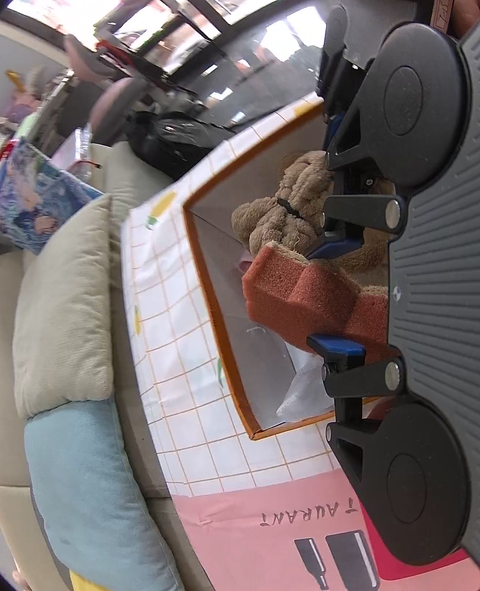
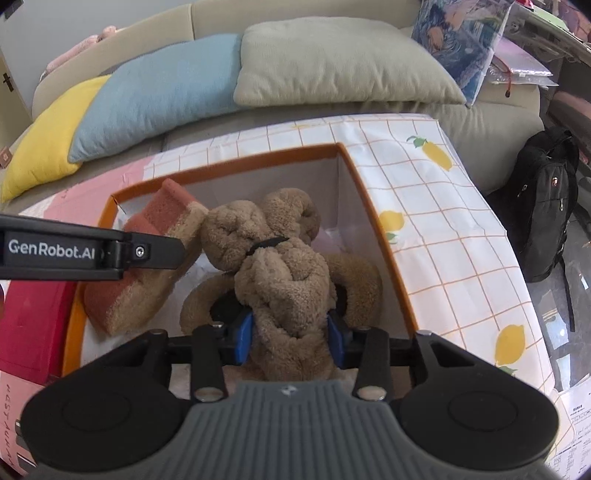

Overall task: Organize soft objects
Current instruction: 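Carry the sponge and teddy bear over the white box and lower them inside, then open both tools to release the sponge and bear, then lift away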

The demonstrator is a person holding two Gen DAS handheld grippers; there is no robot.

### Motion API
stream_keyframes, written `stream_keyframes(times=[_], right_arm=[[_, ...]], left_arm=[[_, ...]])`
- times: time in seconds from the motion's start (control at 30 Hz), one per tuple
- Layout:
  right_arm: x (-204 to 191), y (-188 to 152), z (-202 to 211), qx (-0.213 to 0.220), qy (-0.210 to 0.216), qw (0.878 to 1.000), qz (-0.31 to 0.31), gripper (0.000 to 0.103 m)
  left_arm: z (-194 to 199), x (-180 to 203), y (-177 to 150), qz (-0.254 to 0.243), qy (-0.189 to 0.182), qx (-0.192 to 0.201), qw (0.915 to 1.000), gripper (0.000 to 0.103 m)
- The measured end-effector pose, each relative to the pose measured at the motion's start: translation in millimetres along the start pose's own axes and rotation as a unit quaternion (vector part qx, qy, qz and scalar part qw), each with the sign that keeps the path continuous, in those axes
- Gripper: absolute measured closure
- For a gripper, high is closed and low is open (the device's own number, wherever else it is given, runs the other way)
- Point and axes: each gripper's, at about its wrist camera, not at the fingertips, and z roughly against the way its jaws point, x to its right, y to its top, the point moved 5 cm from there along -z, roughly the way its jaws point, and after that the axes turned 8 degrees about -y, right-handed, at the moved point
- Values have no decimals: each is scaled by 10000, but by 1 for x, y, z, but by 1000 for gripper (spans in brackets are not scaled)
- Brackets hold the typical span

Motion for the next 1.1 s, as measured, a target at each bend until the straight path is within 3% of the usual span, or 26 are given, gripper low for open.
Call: stream_keyframes(times=[0.2,0.27,0.4,0.53,0.7,0.83,1.1], right_arm=[[-5,-1,-2,56,127,9998,129,54],[-6,0,-1,93,108,9996,230,51],[-3,3,11,207,136,9994,244,49],[-1,6,31,380,48,9990,249,45],[2,7,64,553,43,9983,183,36],[0,4,98,720,41,9972,181,34],[-11,-13,177,1153,425,9923,170,25]], left_arm=[[-6,1,-3,-185,110,-223,9995,52],[-3,0,-4,-179,98,-225,9995,46],[12,0,-1,-177,130,-121,9997,42],[38,7,4,-257,24,171,9995,34],[76,18,8,-413,-130,546,9976,34],[112,27,4,-511,-226,880,9946,34],[191,56,-28,-1215,23,1684,9782,33]])
